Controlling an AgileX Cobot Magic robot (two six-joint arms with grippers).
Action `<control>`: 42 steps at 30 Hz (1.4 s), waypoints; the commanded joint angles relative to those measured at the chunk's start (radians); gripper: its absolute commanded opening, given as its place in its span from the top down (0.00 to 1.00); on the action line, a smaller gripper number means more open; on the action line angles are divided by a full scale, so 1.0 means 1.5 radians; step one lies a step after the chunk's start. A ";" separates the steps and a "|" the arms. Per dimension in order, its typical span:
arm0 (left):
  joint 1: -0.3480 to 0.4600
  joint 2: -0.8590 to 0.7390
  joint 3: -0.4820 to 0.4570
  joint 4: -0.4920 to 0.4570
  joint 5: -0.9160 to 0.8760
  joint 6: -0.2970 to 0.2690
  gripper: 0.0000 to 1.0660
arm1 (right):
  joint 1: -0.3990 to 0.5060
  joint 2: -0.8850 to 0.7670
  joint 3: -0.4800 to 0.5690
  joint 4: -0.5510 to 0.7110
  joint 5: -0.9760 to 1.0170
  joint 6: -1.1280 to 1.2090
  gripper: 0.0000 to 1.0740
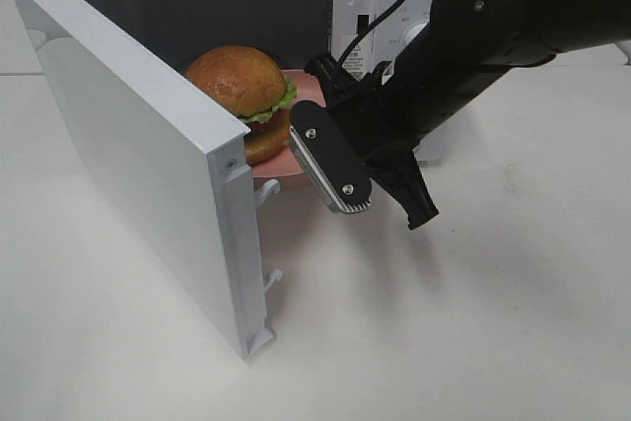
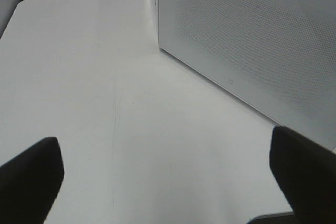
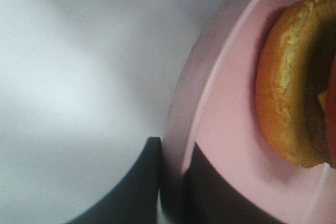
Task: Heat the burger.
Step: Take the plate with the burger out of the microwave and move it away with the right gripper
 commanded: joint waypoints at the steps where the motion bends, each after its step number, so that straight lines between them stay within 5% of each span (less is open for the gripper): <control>1: 0.001 -0.013 0.002 -0.001 -0.009 -0.003 0.06 | -0.011 -0.050 0.033 0.009 -0.049 0.009 1.00; 42: 0.001 -0.013 0.002 -0.001 -0.009 -0.003 0.06 | -0.011 -0.376 0.355 0.009 -0.062 0.048 1.00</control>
